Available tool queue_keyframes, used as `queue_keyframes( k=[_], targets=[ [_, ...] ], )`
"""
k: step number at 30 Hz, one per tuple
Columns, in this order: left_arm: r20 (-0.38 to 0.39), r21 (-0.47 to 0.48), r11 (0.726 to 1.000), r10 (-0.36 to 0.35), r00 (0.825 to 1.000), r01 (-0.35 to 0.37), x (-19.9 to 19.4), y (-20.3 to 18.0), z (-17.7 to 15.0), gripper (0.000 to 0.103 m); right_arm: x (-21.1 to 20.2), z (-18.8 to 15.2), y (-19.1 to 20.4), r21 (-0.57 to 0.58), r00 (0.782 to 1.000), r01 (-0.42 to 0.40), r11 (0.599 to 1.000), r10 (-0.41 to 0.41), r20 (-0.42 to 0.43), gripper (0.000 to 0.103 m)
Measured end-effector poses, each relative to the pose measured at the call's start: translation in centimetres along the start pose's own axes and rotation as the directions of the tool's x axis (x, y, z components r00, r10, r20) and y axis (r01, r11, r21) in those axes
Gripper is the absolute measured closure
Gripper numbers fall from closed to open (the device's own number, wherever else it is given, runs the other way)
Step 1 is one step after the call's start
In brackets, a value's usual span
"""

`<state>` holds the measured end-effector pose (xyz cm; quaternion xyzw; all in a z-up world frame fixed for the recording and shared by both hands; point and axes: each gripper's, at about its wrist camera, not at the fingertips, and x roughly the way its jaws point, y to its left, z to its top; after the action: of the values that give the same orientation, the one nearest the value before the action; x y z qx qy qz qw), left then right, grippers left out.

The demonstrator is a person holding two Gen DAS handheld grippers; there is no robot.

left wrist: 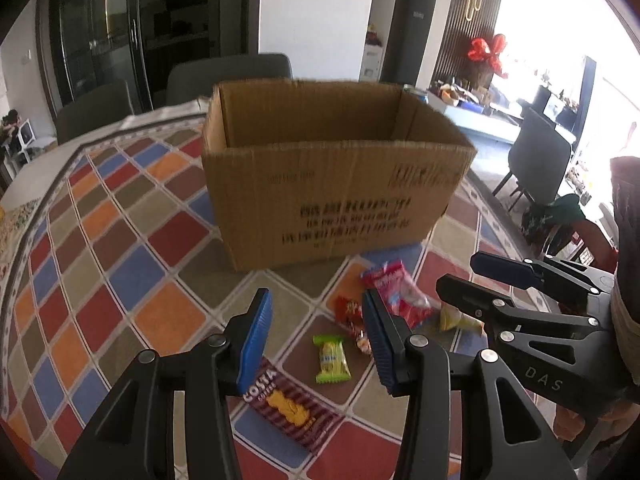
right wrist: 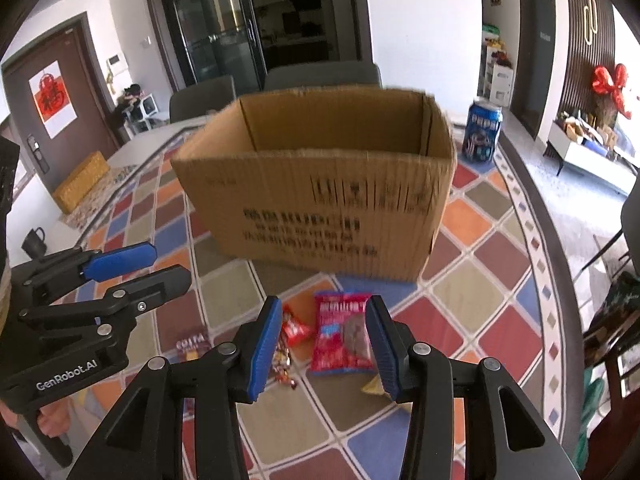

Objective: Organize snacks
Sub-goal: 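Move both tools back down toward the remaining snacks beside the box, then grasp the green-yellow packet with the left tool while the right tool grasps the pink hawthorn bag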

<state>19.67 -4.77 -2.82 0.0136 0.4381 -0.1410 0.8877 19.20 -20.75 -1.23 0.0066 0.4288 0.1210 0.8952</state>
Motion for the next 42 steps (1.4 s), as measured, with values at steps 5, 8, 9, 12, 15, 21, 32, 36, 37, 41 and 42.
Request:
queue_keyframes(
  k=[5, 8, 9, 12, 15, 21, 32, 36, 37, 41, 42],
  targets=[
    [-0.048, -0.01, 1.0, -0.007, 0.999, 0.006, 1.3, -0.1, -1.3, 0.057, 1.1, -1.3, 0.0, -0.003, 0.999, -0.005, 1.0, 0.004, -0.045, 0.058],
    [-0.083, -0.019, 1.0, -0.015, 0.996, 0.013, 2.1, -0.1, -2.2, 0.057, 1.7, -1.8, 0.1, -0.007, 0.998, -0.005, 1.0, 0.005, -0.066, 0.058],
    [-0.092, -0.02, 1.0, -0.016, 0.996, 0.014, 2.4, -0.1, -2.4, 0.057, 1.9, -1.9, 0.1, -0.008, 0.997, -0.005, 1.0, 0.005, -0.074, 0.058],
    [-0.125, -0.026, 0.999, -0.023, 0.992, 0.02, 3.3, 0.0, -3.1, 0.057, 2.5, -2.3, 0.1, -0.014, 0.996, -0.007, 1.0, 0.006, -0.094, 0.058],
    [-0.151, -0.021, 1.0, -0.021, 0.988, 0.018, 4.2, -0.1, -3.6, 0.057, 3.1, -2.5, 0.2, -0.02, 0.994, -0.006, 1.0, 0.004, -0.112, 0.058],
    [-0.208, -0.037, 0.999, -0.031, 0.978, 0.023, 6.2, 0.2, -4.3, 0.057, 4.4, -2.7, 0.3, -0.045, 0.989, 0.002, 0.999, -0.009, -0.144, 0.058],
    [-0.259, -0.037, 0.999, -0.032, 0.965, 0.024, 8.6, 0.1, -4.6, 0.057, 6.8, -2.3, 0.1, -0.073, 0.98, 0.003, 0.997, -0.017, -0.198, 0.058],
    [-0.261, -0.034, 0.999, -0.03, 0.965, 0.022, 9.1, 0.0, -4.5, 0.057, 7.6, -2.3, 0.0, -0.08, 0.977, 0.011, 0.997, -0.028, -0.209, 0.058],
    [-0.26, -0.031, 0.999, -0.029, 0.965, 0.021, 9.1, 0.0, -4.4, 0.057, 7.9, -2.3, -0.1, -0.082, 0.976, 0.013, 0.997, -0.03, -0.214, 0.058],
    [-0.258, -0.031, 0.999, -0.032, 0.966, 0.024, 9.4, 0.0, -4.2, 0.058, 8.6, -2.2, -0.2, -0.081, 0.975, 0.012, 0.997, -0.03, -0.222, 0.058],
    [-0.257, -0.029, 0.999, -0.031, 0.966, 0.024, 9.4, 0.0, -4.1, 0.058, 8.7, -2.2, -0.2, -0.087, 0.975, 0.018, 0.996, -0.037, -0.221, 0.058]
  ],
)
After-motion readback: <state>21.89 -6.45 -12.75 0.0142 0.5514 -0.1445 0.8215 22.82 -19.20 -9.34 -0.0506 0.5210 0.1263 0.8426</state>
